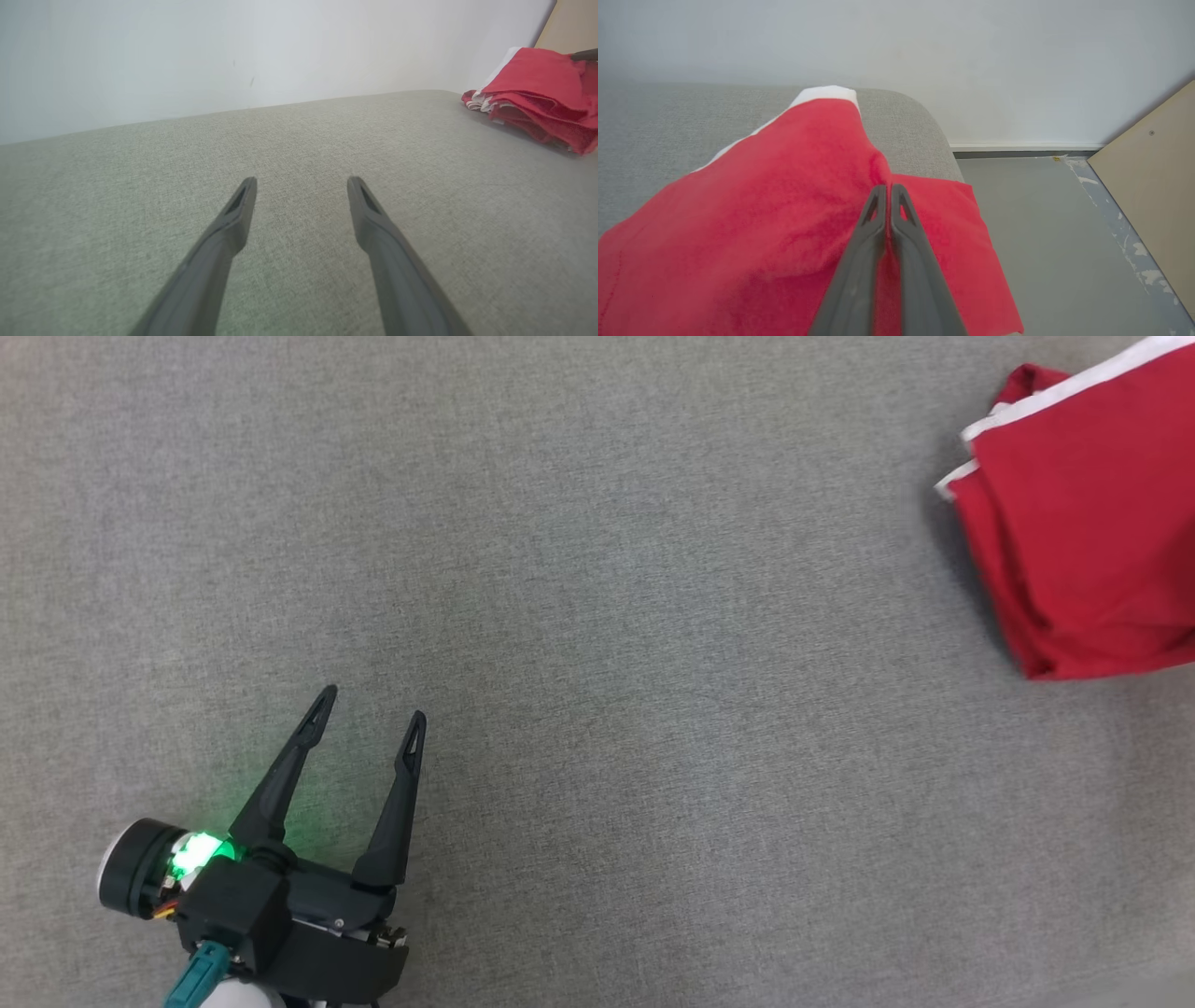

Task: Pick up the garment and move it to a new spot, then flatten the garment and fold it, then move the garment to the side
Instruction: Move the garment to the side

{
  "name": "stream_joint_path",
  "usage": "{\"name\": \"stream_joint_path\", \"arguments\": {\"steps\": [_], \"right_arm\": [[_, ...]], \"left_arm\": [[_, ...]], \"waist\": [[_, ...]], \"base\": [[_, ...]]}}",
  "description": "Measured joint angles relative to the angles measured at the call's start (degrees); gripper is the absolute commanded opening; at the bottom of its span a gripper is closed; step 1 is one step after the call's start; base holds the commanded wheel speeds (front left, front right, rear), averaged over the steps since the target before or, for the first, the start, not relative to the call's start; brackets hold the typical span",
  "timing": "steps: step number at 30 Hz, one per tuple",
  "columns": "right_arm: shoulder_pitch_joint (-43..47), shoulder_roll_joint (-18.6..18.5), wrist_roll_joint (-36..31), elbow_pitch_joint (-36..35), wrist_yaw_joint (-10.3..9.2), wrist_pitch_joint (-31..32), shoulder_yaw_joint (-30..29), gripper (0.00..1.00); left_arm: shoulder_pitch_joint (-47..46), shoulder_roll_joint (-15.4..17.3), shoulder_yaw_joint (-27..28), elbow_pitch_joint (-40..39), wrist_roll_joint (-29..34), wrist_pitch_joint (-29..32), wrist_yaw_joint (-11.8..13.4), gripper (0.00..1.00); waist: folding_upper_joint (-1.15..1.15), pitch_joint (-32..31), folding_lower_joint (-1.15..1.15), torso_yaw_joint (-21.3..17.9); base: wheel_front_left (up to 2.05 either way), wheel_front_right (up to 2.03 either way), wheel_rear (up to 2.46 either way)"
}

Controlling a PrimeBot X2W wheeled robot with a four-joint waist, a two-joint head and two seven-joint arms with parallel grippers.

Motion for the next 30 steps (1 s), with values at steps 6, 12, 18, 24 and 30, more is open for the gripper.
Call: {"name": "stream_joint_path", "arguments": {"steps": [6,12,18,24,30], "right_arm": [[-0.31,0.18,-4.92,3.34,0.0,1.58,-5.61,0.0],[-0.34,3.64,-9.68,7.12,0.0,1.63,-11.79,0.13],[-1.02,7.93,-18.14,9.69,0.0,0.92,-16.37,1.0],[-1.28,9.54,-32.04,14.04,0.0,5.8,-22.93,1.0],[-0.69,17.31,-41.13,8.21,0.0,3.45,-29.52,1.0]], "left_arm": [[-0.01,0.44,-0.36,-0.2,-0.01,0.0,0.0,1.0],[-0.73,1.02,-1.3,-0.19,-0.41,0.0,0.0,1.0],[-1.2,0.93,-1.23,0.32,-0.56,0.0,0.0,1.0],[-0.99,-0.76,-0.96,0.9,-0.56,0.0,0.0,1.0],[0.37,-3.16,-0.22,2.0,-0.51,0.0,0.01,1.0]], "waist": [[0.0,0.77,0.0,0.4],[0.0,1.37,0.0,1.19],[0.0,1.13,0.0,1.91],[0.0,-1.07,0.0,2.64],[-0.01,-4.58,-0.01,3.91]], "base": [[0.0,0.0,0.0],[0.0,0.0,0.0],[0.0,0.0,0.0],[0.0,0.0,0.0],[0.0,0.0,0.0]]}}
